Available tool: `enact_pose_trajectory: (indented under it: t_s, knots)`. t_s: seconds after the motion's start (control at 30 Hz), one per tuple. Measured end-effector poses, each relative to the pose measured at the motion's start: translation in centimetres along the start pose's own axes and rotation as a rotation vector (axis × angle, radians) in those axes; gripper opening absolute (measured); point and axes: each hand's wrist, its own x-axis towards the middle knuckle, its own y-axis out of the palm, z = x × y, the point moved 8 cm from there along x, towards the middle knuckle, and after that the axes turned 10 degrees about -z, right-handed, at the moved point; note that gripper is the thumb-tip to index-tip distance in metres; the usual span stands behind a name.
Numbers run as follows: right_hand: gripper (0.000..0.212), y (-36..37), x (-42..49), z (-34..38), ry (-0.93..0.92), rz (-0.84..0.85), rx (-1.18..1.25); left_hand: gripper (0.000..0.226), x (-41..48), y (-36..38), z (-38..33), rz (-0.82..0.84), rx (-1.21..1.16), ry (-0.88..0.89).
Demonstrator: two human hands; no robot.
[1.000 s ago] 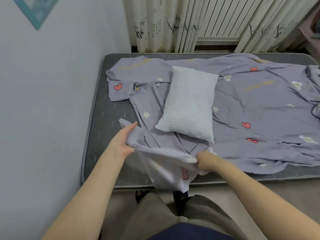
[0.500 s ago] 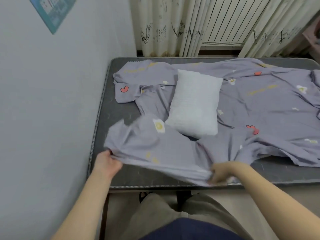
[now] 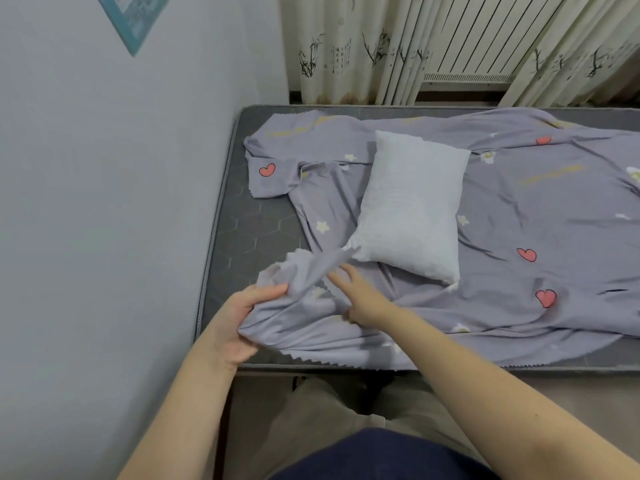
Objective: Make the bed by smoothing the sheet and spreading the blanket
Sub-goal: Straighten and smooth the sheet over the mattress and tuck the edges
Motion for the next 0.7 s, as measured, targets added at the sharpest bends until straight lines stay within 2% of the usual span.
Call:
enact_pose_trajectory:
  t_s: [0.1,0.17,0.23,0.27,0.37,0.43,0.5,0.53,0.6,0.67,0.7]
  knots:
    - [0.008,1.0,0.3,2.7,0.010,0.115,-0.084,0.032,-1.0,-1.6,-1.0,-0.078,0.038,0.106]
    - [0.009,2.1,0.8,3.6,0.012,0.181,-0.101,0.017,-1.3,-4.3,-1.6,-0.239,-0.030,0.162]
    - [0.014,1.5,1.4,3.7,0.036,0.095,-0.121,0.012,-1.3,-6.8,-1.5,-0.365,-0.018,0.139]
    - [0.021,0.5,1.8,3.2,0.075,-0.007,-0.123,0.014,-1.2,-8.3,-1.2,-0.445,0.128,0.113]
    - [0.028,-4.2,1.2,2.6,0.163,-0.436,-0.203,0.030,-1.0,-14.8,1.1,-0.717,0.822,-0.108]
    - [0.028,-5.7,0.5,4.5,0.072,-0.581,-0.207,0.036,-0.7,-17.5,3.9,-0.638,1.103,-0.253]
    - [0.030,-4.8,0.2,7.9,-0.132,-0.504,-0.085,0.019,0.0,-18.4,5.2,-0.580,1.107,-0.232]
    - [0.029,-3.5,0.1,9.8,-0.233,-0.390,0.004,0.020,0.5,-18.7,4.5,-0.646,1.048,-0.164]
    - [0.028,-0.4,-0.6,12.7,-0.342,-0.134,0.110,0.031,1.8,-18.6,2.6,-0.751,0.851,-0.039]
    - [0.032,2.1,-1.5,14.5,-0.399,0.004,0.067,0.046,3.8,-17.6,2.1,-0.675,0.674,-0.100]
    - [0.033,3.0,-1.9,15.1,-0.428,0.031,0.049,0.057,4.7,-16.6,2.4,-0.601,0.671,-0.170]
